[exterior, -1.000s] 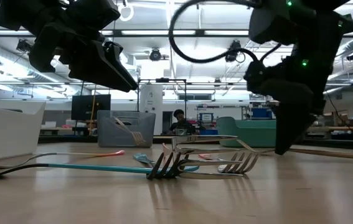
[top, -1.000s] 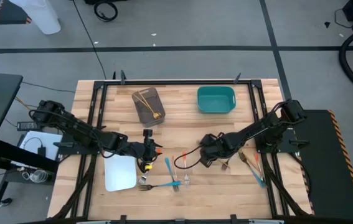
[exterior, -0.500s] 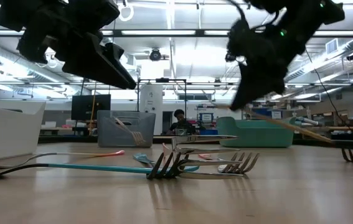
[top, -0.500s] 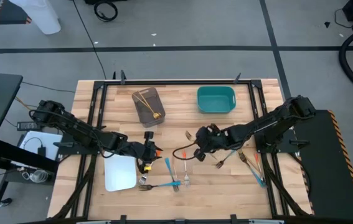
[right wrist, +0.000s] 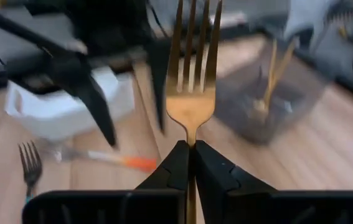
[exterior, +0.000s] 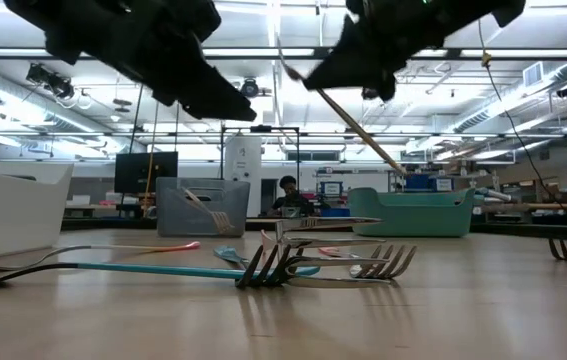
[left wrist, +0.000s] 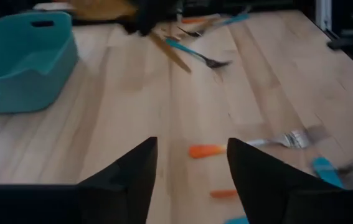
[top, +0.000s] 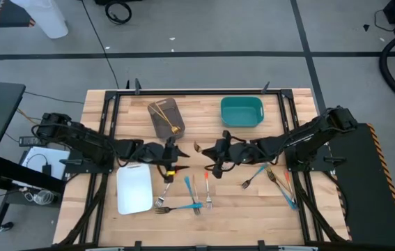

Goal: Sort silverware by color (type)
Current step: Put the gold fork into the black bin

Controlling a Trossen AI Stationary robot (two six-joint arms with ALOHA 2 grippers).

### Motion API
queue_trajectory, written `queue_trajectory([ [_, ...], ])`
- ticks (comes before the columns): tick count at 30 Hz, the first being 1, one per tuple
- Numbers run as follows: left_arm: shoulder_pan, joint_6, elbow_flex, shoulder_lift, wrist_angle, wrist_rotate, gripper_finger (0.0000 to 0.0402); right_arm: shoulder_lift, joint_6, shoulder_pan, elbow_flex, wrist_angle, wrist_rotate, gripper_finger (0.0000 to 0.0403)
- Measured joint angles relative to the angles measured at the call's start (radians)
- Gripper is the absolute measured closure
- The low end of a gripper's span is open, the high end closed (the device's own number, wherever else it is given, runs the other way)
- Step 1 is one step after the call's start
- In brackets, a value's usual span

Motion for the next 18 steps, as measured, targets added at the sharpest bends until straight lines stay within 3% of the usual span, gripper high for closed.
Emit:
queue_trajectory([
  [11,0.041,0.002,0.0,0.0,0.18,0.046,0.0192,0.0,-0.281,0.0,0.0,0.306,-0.011,0.0375],
  [18,0.058,0.004,0.0,0.0,0.3,0.038,0.0196,0.0,-0.358,0.0,0.0,0.402,-0.055,0.0374],
])
